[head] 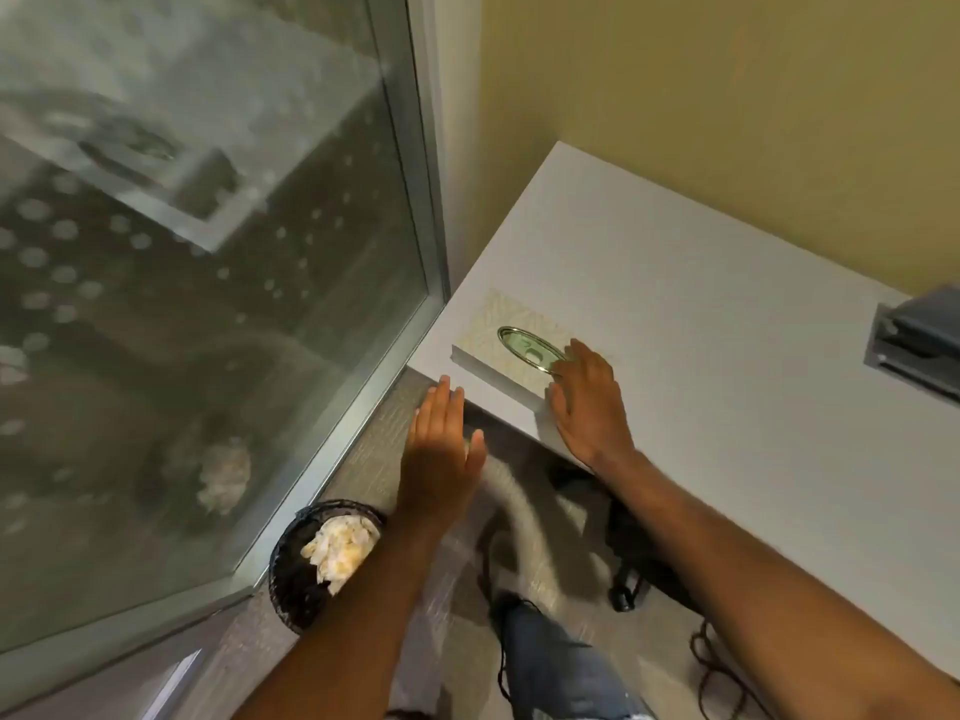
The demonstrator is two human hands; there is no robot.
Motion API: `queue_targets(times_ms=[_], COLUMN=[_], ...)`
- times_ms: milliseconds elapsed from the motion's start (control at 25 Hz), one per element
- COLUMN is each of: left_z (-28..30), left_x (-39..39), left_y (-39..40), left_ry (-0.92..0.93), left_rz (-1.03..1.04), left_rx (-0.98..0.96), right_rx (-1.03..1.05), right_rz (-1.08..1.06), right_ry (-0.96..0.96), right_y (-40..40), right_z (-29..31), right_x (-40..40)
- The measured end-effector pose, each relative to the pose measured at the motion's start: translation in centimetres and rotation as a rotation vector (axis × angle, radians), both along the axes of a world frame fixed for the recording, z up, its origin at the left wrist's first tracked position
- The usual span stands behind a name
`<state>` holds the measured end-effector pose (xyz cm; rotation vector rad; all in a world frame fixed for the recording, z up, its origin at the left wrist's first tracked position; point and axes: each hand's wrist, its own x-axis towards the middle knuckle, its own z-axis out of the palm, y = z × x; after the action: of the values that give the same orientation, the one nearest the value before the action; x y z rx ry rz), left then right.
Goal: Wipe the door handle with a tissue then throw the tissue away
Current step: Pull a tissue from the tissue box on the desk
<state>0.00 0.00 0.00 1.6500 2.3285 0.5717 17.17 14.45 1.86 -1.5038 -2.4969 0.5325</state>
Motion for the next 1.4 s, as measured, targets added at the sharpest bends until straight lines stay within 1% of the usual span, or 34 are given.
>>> queue_targets(times_ms=[80,280,360,480,560,640,760,800,920,1000,1040,1160,1240,1360,1400], left_z=[0.0,-1.4,-2.2,-3.3,-3.9,-4.1,-4.1,-4.0,-4.3,-4.3,-4.3,-4.3,-4.4,-4.5,-4.5], left_x=[0.3,0.2,-0.1,0.0,0.1,0.1,0.2,0.3,0.2,0.2,0.2,0.1,0.0,0.0,0.0], left_y=[3.4,9.4,10.8,11.6,11.4,11.3,11.3,11.3,11.3,11.2,11.2,11.3,11.2,11.3,11.3], left_ry=[-0.137,-0.096,-0.065,-0.058,-0.049,-0.052,-0.064,-0.068,-0.069,-0.064,-0.066,-0.059,-0.044,-0.003,0.014], left_rz=[0.032,-0.048,-0.053,-0.050,-0.048,-0.041,-0.027,-0.026,-0.024,-0.020,-0.019,-0.023,-0.032,-0.059,-0.067], left_rx=[-0.040,-0.053,-0.070,-0.121,-0.129,-0.121,-0.115,-0.113,-0.099,-0.095,-0.095,-0.099,-0.101,-0.108,-0.112], right_rx=[-0.014,0.032,-0.011,-0.144,-0.138,-0.146,-0.062,-0.048,-0.041,-0.012,-0.019,-0.100,-0.065,0.020,0.030], right_rz=[0.013,0.198,0.179,0.054,0.046,0.071,0.236,0.273,0.259,0.303,0.328,0.299,0.339,0.478,0.490], right_ry=[-0.036,-0.184,-0.178,-0.117,-0.119,-0.135,-0.296,-0.318,-0.268,-0.296,-0.306,-0.242,-0.243,-0.163,-0.124], right_y=[2.5,6.1,6.9,7.6,8.0,8.7,9.6,9.9,10.6,10.9,11.1,11.4,11.5,11.4,11.3], right_z=[-0.9,-1.8,-2.3,-2.9,-2.9,-2.8,-4.3,-4.4,-4.7,-4.7,-4.9,-5.2,-4.6,-2.9,-2.1], right_x=[-0.5,-2.1,-2.8,-3.8,-4.1,-4.4,-4.5,-4.4,-4.7,-5.0,-5.2,-5.0,-4.5,-3.3,-2.8])
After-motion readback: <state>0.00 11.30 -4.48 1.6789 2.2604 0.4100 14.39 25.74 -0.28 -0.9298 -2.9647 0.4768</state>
